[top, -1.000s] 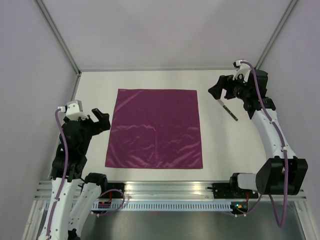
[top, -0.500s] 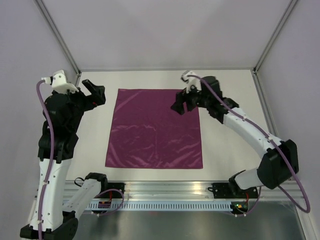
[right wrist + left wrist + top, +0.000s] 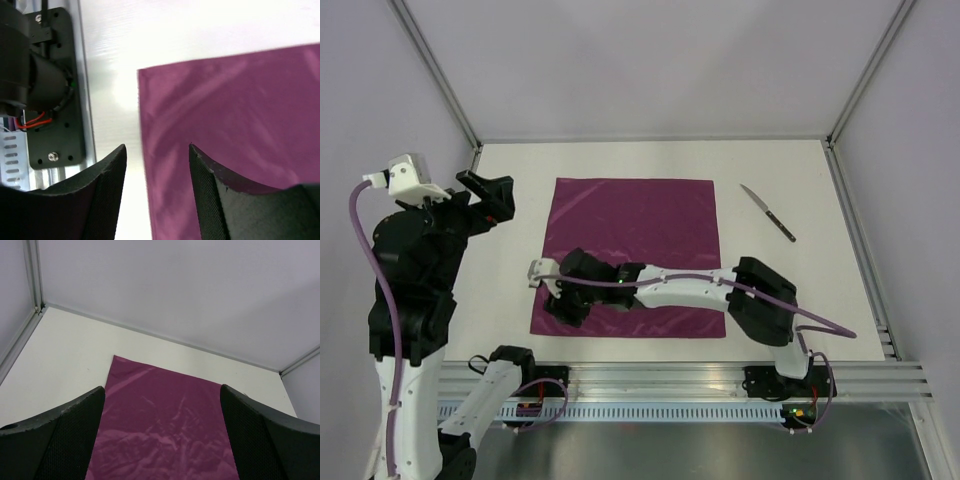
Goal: Fold the napkin, place the utensils inside, and roll it up
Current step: Fold the napkin at the center of the board.
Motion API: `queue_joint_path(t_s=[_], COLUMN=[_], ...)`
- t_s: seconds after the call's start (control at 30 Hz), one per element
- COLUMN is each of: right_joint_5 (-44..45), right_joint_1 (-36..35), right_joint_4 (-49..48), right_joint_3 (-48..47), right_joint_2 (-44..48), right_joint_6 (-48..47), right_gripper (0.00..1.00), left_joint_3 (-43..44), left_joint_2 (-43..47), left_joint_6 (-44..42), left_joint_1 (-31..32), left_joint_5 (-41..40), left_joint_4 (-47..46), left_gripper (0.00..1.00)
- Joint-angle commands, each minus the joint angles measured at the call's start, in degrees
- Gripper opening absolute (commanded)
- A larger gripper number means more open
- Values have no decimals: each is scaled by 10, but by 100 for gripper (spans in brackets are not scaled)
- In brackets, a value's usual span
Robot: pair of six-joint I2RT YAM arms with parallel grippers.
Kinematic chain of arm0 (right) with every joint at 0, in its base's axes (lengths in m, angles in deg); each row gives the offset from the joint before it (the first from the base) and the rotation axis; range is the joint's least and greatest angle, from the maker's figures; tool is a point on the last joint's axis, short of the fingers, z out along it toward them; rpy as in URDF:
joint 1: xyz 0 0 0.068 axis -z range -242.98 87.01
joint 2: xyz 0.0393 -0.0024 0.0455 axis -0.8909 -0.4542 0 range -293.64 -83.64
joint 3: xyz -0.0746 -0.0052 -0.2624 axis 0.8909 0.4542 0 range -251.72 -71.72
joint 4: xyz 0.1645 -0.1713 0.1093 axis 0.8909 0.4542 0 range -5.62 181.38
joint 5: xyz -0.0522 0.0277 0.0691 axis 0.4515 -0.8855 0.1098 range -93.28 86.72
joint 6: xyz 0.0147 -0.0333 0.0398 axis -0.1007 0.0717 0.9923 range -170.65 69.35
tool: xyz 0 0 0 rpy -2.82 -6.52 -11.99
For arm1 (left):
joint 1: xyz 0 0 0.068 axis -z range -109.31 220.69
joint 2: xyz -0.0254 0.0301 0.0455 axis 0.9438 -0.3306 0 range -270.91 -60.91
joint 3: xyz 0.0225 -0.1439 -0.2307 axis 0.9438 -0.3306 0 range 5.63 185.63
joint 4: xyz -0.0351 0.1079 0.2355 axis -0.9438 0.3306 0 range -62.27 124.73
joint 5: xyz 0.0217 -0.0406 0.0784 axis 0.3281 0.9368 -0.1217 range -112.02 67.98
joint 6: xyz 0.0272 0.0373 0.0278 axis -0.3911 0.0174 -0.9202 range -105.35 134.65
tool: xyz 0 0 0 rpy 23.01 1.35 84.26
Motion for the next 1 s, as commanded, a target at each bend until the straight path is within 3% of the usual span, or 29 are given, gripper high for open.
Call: queue_joint_path(t_s=[0.0,0.3,0.97], right_joint_5=[32,34,36], right_joint_1=[-30,-48,-69], right_joint_4=[-29,-107,-114], right_joint_3=[-51,-92,-172], right_joint_2=[-45,-130,-227], right_joint_6=[-20,-47,-40], right_gripper=[59,53,53], left_joint_3=[22,34,6], left_joint_2=[14,36,40], left_joint_6=[13,4,13], left_joint_1=[-3,-3,-3], left_joint_5=[-28,-54,-68], left_joint_4=[43,79,87], left_gripper=[100,100,100])
